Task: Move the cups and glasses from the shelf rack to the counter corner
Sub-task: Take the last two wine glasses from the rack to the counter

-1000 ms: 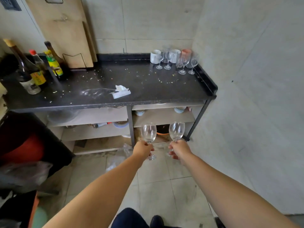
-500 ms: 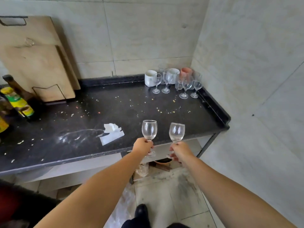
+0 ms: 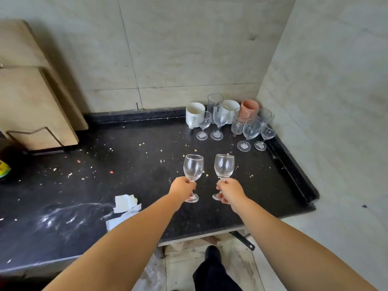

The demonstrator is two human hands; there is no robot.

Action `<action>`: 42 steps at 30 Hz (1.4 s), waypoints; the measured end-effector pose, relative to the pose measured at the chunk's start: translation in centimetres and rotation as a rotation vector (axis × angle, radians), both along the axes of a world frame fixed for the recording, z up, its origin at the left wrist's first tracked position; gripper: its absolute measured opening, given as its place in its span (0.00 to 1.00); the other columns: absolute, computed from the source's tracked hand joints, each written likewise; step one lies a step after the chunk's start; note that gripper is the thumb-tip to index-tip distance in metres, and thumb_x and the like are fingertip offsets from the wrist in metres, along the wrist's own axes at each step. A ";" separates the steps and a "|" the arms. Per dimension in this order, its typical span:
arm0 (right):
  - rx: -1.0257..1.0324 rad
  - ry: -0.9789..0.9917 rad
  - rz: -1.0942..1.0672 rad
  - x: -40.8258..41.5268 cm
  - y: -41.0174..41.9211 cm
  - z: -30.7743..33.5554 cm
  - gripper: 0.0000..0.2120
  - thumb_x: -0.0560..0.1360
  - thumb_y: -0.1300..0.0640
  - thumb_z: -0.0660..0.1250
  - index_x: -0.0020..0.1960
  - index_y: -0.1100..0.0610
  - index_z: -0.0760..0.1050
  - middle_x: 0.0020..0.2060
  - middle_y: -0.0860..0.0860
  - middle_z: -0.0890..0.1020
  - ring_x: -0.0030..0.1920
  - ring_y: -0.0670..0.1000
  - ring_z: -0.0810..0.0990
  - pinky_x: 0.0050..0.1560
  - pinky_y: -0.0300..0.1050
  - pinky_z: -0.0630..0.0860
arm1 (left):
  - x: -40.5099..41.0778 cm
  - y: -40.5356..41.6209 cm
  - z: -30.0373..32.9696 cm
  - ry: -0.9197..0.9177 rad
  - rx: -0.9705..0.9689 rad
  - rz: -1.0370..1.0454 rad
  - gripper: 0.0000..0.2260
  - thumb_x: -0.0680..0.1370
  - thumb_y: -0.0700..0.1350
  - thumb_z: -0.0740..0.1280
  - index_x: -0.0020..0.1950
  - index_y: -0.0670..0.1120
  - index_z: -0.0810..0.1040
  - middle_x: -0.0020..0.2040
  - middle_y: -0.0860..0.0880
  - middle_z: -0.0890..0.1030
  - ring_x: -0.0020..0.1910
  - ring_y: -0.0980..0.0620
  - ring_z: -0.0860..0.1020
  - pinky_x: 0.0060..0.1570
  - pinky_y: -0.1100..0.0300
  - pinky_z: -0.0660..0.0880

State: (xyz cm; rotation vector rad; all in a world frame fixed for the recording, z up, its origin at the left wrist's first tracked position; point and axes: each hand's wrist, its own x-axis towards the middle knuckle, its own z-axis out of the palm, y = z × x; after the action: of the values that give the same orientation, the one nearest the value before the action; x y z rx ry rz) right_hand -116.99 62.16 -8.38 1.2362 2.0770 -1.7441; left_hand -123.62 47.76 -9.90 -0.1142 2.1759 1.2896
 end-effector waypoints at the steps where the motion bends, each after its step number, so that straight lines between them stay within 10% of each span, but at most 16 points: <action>1: 0.026 0.010 0.017 -0.8 0.7 -0.2 0.06 0.80 0.59 0.58 0.46 0.58 0.72 0.38 0.52 0.74 0.27 0.47 0.72 0.24 0.36 0.67 | -0.8 0.5 -0.1 -0.009 -0.002 0.016 0.07 0.77 0.38 0.63 0.38 0.42 0.74 0.34 0.47 0.75 0.31 0.52 0.74 0.37 0.60 0.75; 5: 0.092 0.037 0.096 -5.8 5.7 -1.3 0.06 0.79 0.57 0.61 0.48 0.58 0.75 0.34 0.50 0.73 0.33 0.47 0.71 0.35 0.42 0.71 | -4.9 4.5 -0.8 -0.060 0.008 0.126 0.10 0.76 0.39 0.65 0.34 0.46 0.74 0.33 0.46 0.76 0.40 0.45 0.77 0.55 0.50 0.79; 16: -0.073 0.131 0.046 -16.1 12.1 -4.9 0.09 0.76 0.65 0.65 0.55 0.64 0.79 0.43 0.54 0.81 0.43 0.49 0.79 0.60 0.54 0.77 | -12.9 12.6 -2.2 -0.075 0.130 0.320 0.05 0.75 0.42 0.65 0.39 0.45 0.76 0.37 0.46 0.78 0.38 0.50 0.75 0.51 0.51 0.78; 42: -0.107 0.102 -0.019 -17.9 12.0 -8.9 0.14 0.76 0.57 0.69 0.60 0.58 0.77 0.58 0.56 0.78 0.50 0.48 0.80 0.59 0.50 0.80 | -14.5 14.0 -6.1 -0.106 0.176 0.296 0.08 0.74 0.44 0.67 0.36 0.54 0.78 0.41 0.47 0.82 0.43 0.50 0.77 0.52 0.50 0.78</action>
State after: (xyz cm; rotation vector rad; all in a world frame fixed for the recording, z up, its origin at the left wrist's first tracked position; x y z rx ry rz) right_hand -134.90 74.20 -17.23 1.1640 2.0012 -1.9375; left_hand -138.08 61.75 -15.98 -0.4365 1.9986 1.5939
